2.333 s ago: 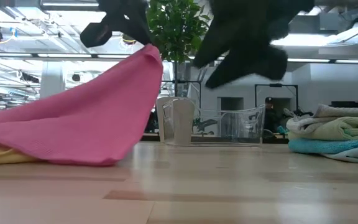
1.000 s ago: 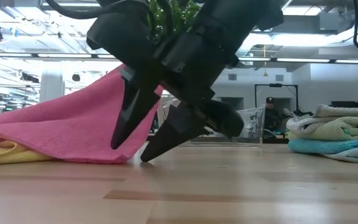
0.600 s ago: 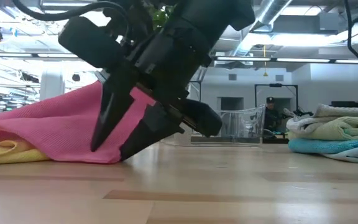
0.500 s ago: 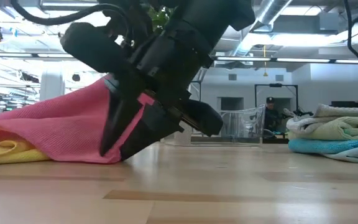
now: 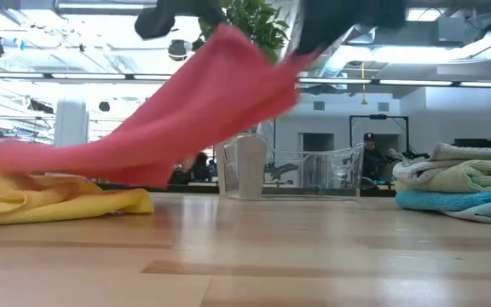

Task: Fold microfiber towels
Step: Fold the pink microfiber cloth

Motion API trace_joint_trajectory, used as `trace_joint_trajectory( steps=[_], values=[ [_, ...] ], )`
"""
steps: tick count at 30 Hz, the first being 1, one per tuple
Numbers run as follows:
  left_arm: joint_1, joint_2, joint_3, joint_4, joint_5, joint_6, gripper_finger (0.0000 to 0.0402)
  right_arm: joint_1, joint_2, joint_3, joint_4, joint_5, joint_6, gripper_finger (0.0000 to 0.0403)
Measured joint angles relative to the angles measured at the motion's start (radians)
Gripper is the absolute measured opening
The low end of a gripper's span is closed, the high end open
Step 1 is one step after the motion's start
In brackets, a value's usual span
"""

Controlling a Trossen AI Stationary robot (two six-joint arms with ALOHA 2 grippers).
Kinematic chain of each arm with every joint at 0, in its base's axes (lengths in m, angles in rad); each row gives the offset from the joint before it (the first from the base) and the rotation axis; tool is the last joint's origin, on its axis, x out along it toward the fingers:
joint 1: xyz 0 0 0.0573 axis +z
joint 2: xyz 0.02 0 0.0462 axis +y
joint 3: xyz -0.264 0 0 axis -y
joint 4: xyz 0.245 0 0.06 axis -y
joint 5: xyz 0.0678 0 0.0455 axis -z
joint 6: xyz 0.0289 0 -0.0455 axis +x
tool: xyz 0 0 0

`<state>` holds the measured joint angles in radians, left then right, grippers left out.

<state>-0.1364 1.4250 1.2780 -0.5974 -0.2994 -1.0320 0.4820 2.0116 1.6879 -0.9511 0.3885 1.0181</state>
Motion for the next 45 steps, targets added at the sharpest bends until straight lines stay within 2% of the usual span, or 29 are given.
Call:
trace_joint_trajectory(
  steps=[3, 6, 11, 16, 24, 28, 34, 41, 45],
  values=[
    [0.000, 0.000, 0.072, -0.022, -0.001, 0.007, 0.0001, 0.047, -0.125, -0.002, -0.169, 0.076, 0.055, 0.0005],
    [0.000, 0.000, 0.122, -0.004, -0.001, 0.002, 0.0001, 0.070, -0.229, -0.003, -0.259, 0.098, 0.104, 0.0005],
    [-0.001, 0.000, 0.152, 0.093, 0.024, -0.008, 0.0000, 0.054, -0.343, -0.002, -0.432, 0.176, 0.137, 0.0005],
    [0.025, 0.000, 0.175, 0.059, 0.004, -0.001, 0.0000, 0.015, -0.446, 0.000, -0.610, 0.228, 0.144, 0.0005],
    [0.084, 0.019, 0.173, 0.002, -0.002, 0.007, 0.0000, -0.108, -0.476, 0.000, -0.620, 0.244, -0.059, 0.0005],
    [0.109, 0.018, 0.175, 0.010, 0.001, 0.011, 0.0000, -0.148, -0.477, 0.000, -0.621, 0.308, -0.103, 0.0005],
    [0.133, 0.019, 0.174, 0.011, 0.006, 0.047, 0.0000, -0.154, -0.477, 0.000, -0.621, 0.423, -0.129, 0.0005],
    [0.146, 0.019, 0.174, 0.002, -0.007, 0.141, 0.0000, -0.145, -0.490, 0.000, -0.620, 0.494, -0.183, 0.0005],
    [0.175, 0.019, 0.174, -0.038, -0.003, 0.140, 0.0000, -0.170, -0.509, 0.001, -0.620, 0.511, -0.214, 0.0005]
  ],
)
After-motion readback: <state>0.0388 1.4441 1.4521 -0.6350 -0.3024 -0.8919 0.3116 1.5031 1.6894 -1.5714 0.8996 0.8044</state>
